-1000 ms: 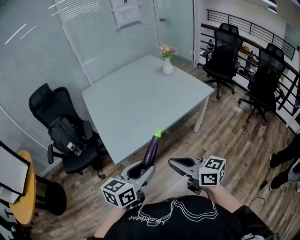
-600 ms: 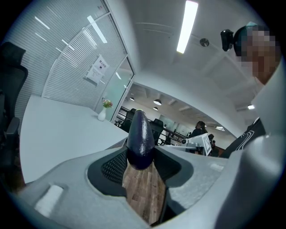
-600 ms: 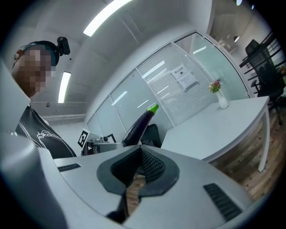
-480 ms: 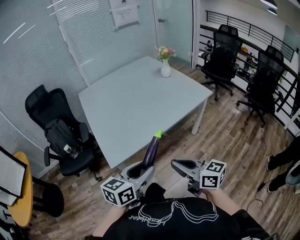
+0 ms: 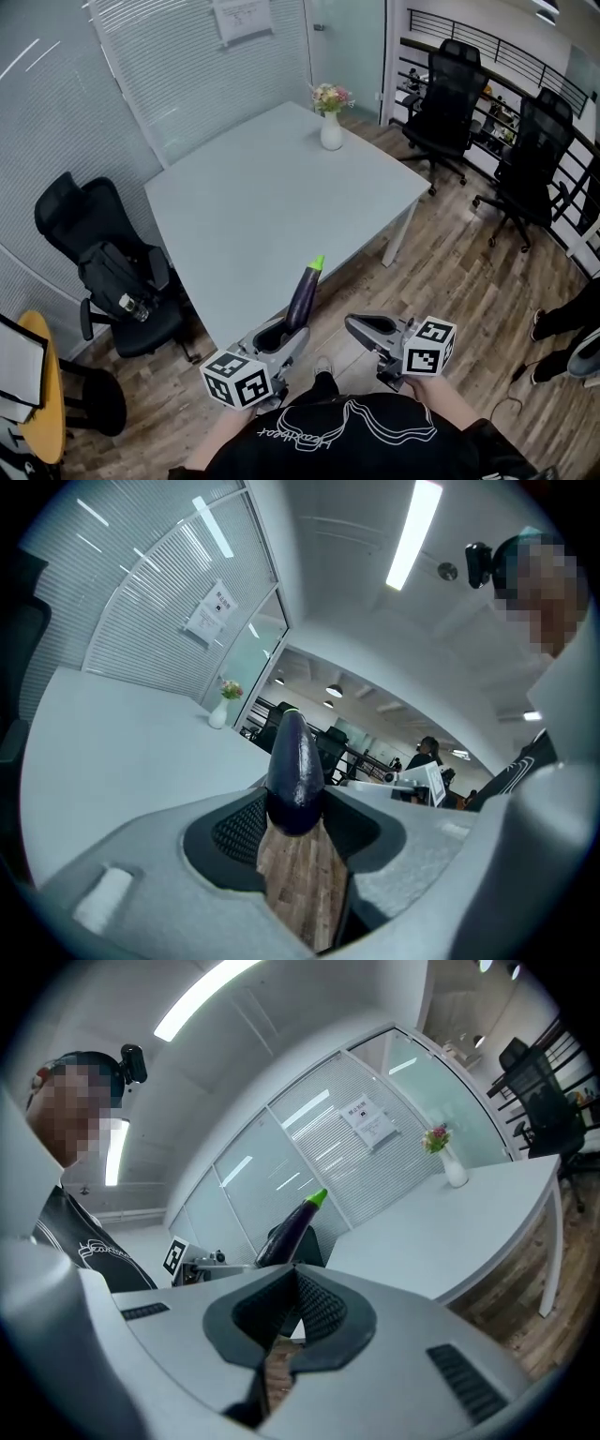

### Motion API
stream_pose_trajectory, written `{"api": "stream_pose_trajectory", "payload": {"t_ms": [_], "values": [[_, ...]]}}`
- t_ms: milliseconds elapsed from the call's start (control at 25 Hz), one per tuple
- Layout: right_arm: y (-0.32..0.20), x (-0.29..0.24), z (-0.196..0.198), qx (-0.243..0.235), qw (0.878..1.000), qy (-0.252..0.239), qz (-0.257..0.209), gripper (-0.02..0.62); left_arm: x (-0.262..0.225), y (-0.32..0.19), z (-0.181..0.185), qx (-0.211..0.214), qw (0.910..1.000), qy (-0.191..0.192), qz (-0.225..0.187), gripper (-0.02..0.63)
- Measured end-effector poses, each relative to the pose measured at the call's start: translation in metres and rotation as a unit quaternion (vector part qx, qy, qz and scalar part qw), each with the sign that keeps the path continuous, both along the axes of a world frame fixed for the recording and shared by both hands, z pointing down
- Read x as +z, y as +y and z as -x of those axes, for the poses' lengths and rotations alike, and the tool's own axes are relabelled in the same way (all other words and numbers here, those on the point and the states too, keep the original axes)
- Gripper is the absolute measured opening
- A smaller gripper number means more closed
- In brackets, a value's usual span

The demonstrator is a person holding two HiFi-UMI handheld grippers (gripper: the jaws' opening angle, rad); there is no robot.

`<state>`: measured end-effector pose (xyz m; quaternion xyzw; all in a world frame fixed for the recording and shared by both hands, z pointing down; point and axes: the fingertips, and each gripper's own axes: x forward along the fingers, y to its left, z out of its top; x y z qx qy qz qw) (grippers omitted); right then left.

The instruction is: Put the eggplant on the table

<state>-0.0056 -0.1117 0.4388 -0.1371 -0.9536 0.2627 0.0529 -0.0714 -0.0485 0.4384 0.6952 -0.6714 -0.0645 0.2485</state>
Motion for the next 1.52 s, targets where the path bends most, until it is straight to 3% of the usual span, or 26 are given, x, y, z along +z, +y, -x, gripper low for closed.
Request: {"api": "stream_pose_trajectory", "payload": {"t_ms": [480, 1160, 1520], "values": [[-0.078, 0.01, 0.106, 0.01, 1.0, 0.023, 0.017, 0.009, 0.021, -0.078, 0.113, 0.0, 0.9996, 0.01, 0.025, 0.193], [-0.144, 0.032, 0.18, 0.022, 0.997, 0.07, 0.011, 0.009, 0.069, -0.146, 0.218, -0.021, 0.9976, 0.036, 0.055, 0.193], [-0.164, 0.044, 0.21, 0.022, 0.997, 0.07, 0.017, 0.009, 0.102, -0.165, 0.256, -0.03, 0.9951, 0.009, 0.093, 0.193]]}}
